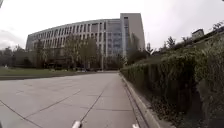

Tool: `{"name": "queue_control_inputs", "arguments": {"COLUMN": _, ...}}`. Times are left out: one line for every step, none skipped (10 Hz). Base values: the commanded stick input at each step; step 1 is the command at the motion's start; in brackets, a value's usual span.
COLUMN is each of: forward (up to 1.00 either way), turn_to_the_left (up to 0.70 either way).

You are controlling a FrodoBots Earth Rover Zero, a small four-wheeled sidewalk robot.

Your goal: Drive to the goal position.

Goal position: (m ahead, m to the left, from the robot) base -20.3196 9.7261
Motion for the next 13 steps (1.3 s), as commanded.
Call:
{"name": "queue_control_inputs", "arguments": {"forward": 0.07, "turn_to_the_left": 0.00}}
{"name": "queue_control_inputs", "arguments": {"forward": 0.07, "turn_to_the_left": 0.00}}
{"name": "queue_control_inputs", "arguments": {"forward": 0.07, "turn_to_the_left": 0.00}}
{"name": "queue_control_inputs", "arguments": {"forward": 0.06, "turn_to_the_left": 0.00}}
{"name": "queue_control_inputs", "arguments": {"forward": 0.07, "turn_to_the_left": 0.00}}
{"name": "queue_control_inputs", "arguments": {"forward": 0.07, "turn_to_the_left": 0.00}}
{"name": "queue_control_inputs", "arguments": {"forward": 0.06, "turn_to_the_left": 0.00}}
{"name": "queue_control_inputs", "arguments": {"forward": 0.07, "turn_to_the_left": 0.00}}
{"name": "queue_control_inputs", "arguments": {"forward": 0.06, "turn_to_the_left": 0.00}}
{"name": "queue_control_inputs", "arguments": {"forward": 0.07, "turn_to_the_left": 0.00}}
{"name": "queue_control_inputs", "arguments": {"forward": 0.07, "turn_to_the_left": 0.00}}
{"name": "queue_control_inputs", "arguments": {"forward": 0.07, "turn_to_the_left": 0.00}}
{"name": "queue_control_inputs", "arguments": {"forward": 0.07, "turn_to_the_left": 0.00}}
